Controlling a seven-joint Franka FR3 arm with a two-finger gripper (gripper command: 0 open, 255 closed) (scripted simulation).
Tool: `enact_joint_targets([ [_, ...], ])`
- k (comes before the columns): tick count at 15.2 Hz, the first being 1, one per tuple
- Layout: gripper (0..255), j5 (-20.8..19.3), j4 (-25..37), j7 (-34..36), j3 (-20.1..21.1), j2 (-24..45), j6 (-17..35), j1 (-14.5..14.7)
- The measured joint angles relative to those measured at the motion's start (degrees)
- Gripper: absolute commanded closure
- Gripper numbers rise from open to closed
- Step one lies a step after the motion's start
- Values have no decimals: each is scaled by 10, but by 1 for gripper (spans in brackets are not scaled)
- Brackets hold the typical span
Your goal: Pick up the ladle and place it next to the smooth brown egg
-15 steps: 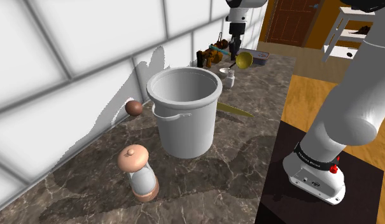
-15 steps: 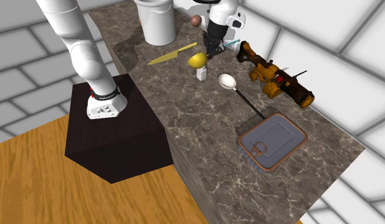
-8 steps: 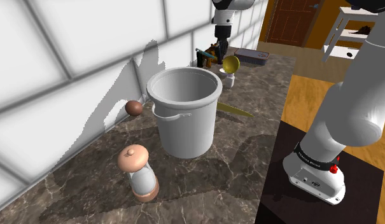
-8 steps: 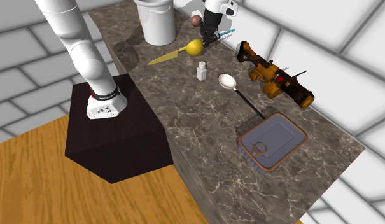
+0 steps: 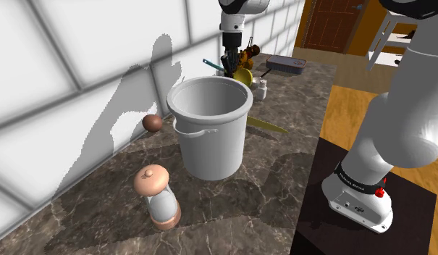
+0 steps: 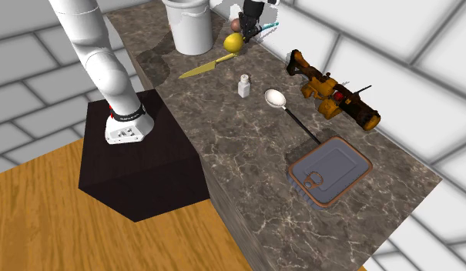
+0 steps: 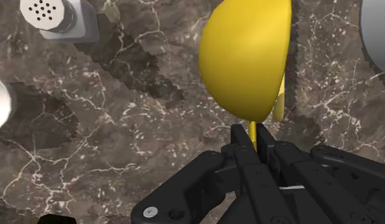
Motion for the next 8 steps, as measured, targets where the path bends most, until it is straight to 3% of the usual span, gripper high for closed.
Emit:
enact_joint_targets([
  [8, 255, 22, 81, 83, 40, 62, -8, 45],
])
